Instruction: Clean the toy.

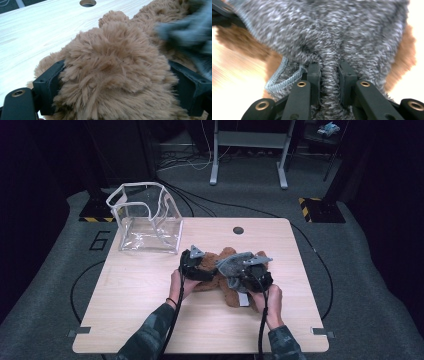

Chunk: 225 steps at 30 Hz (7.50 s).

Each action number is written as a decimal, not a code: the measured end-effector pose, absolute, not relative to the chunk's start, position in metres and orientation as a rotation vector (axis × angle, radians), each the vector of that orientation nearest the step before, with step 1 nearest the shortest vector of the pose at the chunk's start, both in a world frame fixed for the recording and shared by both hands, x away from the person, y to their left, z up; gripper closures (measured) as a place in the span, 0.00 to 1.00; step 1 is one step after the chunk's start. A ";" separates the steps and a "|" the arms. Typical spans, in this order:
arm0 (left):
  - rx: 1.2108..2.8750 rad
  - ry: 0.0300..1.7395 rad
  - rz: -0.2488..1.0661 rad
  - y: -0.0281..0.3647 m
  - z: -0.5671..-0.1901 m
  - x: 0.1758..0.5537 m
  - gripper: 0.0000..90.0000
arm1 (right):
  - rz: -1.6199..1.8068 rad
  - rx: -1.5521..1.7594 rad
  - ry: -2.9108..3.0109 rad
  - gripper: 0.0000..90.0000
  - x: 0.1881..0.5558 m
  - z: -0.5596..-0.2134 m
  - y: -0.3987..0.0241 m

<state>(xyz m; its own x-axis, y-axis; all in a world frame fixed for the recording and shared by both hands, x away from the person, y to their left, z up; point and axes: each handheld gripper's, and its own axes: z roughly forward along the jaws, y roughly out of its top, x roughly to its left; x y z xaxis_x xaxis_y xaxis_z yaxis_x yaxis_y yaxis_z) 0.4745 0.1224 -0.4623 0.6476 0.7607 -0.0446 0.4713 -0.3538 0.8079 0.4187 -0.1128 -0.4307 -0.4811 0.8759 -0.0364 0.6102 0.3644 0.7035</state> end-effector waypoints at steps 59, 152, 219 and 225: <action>2.003 0.953 0.428 0.123 -0.466 0.479 0.13 | 0.892 1.467 2.159 0.82 0.418 -0.459 -0.169; 2.031 0.925 0.433 0.121 -0.466 0.480 0.13 | 0.972 1.712 1.971 0.84 0.485 -0.449 -0.221; 2.032 0.928 0.442 0.119 -0.466 0.479 0.13 | 0.984 1.657 2.132 0.84 0.471 -0.456 -0.193; 2.040 0.923 0.445 0.119 -0.466 0.479 0.13 | 0.837 1.707 2.200 0.84 0.482 -0.483 -0.193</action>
<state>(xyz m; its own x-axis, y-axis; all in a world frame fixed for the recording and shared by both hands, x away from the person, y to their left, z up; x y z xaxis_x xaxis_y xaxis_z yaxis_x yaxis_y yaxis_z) 0.4786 0.1194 -0.4655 0.6666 0.7452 -0.0182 0.4500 -0.3829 0.8068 0.4815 -0.1932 -0.4831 -0.2925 0.9431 0.1582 0.8096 0.1563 0.5658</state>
